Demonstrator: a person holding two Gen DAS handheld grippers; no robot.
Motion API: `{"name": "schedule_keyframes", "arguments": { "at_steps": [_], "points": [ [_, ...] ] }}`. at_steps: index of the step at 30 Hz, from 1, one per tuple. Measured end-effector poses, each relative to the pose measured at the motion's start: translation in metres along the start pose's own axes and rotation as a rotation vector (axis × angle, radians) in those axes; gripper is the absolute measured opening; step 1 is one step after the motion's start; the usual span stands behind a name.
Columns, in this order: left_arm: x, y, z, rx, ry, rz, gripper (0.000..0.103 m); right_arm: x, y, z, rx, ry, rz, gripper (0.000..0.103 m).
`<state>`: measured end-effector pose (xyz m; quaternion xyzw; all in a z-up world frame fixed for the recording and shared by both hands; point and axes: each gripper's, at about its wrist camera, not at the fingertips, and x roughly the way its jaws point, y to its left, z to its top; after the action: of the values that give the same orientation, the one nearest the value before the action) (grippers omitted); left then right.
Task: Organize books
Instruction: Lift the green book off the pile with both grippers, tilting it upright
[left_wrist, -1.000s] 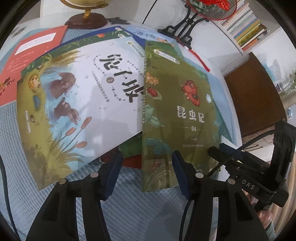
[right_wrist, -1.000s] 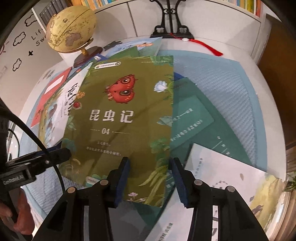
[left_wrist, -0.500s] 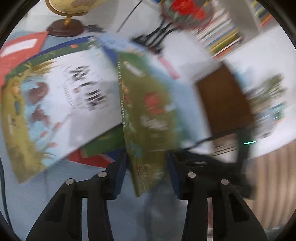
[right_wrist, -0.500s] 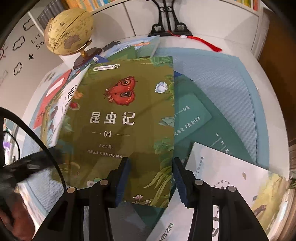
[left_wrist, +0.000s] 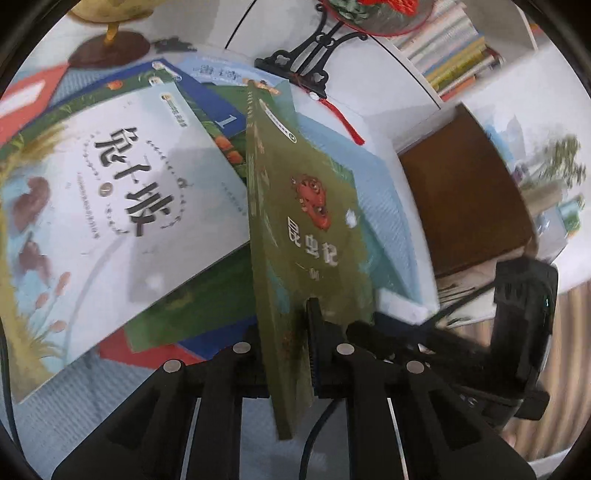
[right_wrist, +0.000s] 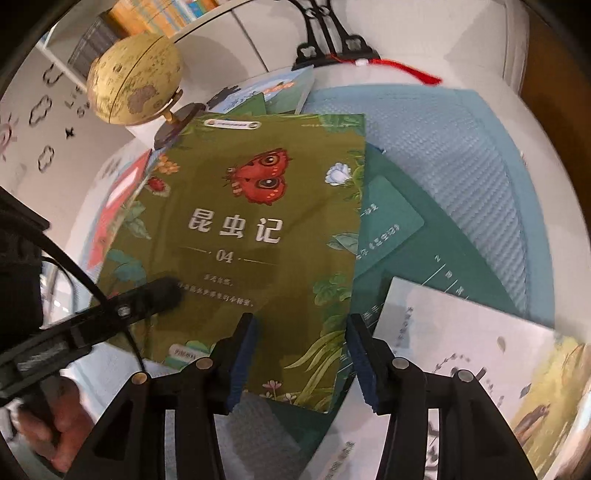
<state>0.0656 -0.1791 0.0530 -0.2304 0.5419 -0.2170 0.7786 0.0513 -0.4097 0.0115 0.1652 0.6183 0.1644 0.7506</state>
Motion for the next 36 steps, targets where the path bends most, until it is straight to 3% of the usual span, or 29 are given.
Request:
{"name": "schedule_keyframes", "arguments": {
  "at_steps": [4,6,8,12,14,15,16,23,26,32,36],
  "points": [
    [-0.008,0.006,0.015,-0.116,0.012,-0.173,0.009,-0.019,-0.015,0.005,0.112,-0.036,0.181,0.081],
    [-0.011,0.005,0.020,-0.138,0.015,-0.220,0.009,-0.018,-0.028,0.002,0.164,-0.046,0.247,0.082],
    [-0.010,0.007,0.024,-0.170,0.025,-0.249,0.009,-0.009,-0.041,-0.002,0.233,-0.021,0.293,0.082],
    [0.001,0.017,0.027,-0.253,0.056,-0.305,0.009,0.014,-0.061,-0.010,0.398,-0.003,0.504,0.078],
    [0.000,0.022,0.023,-0.266,0.059,-0.298,0.009,0.017,-0.066,-0.011,0.442,-0.023,0.523,0.067],
    [0.001,0.024,0.023,-0.269,0.062,-0.293,0.009,0.019,-0.069,-0.011,0.461,-0.029,0.533,0.052],
    [0.001,0.027,0.023,-0.275,0.065,-0.295,0.009,0.019,-0.071,-0.010,0.471,-0.026,0.539,0.036],
    [0.010,0.030,0.029,-0.239,0.081,-0.228,0.009,0.019,-0.069,0.002,0.482,-0.055,0.460,0.016],
    [0.011,0.033,0.027,-0.204,0.083,-0.174,0.011,0.004,-0.062,0.004,0.445,-0.077,0.428,0.013],
    [0.000,0.040,0.000,-0.178,0.127,-0.218,0.014,-0.023,-0.059,-0.016,0.407,-0.077,0.372,0.012],
    [-0.016,0.038,-0.023,-0.085,0.143,-0.096,0.018,-0.031,-0.060,-0.051,0.357,-0.011,0.310,0.012]
  ]
}}
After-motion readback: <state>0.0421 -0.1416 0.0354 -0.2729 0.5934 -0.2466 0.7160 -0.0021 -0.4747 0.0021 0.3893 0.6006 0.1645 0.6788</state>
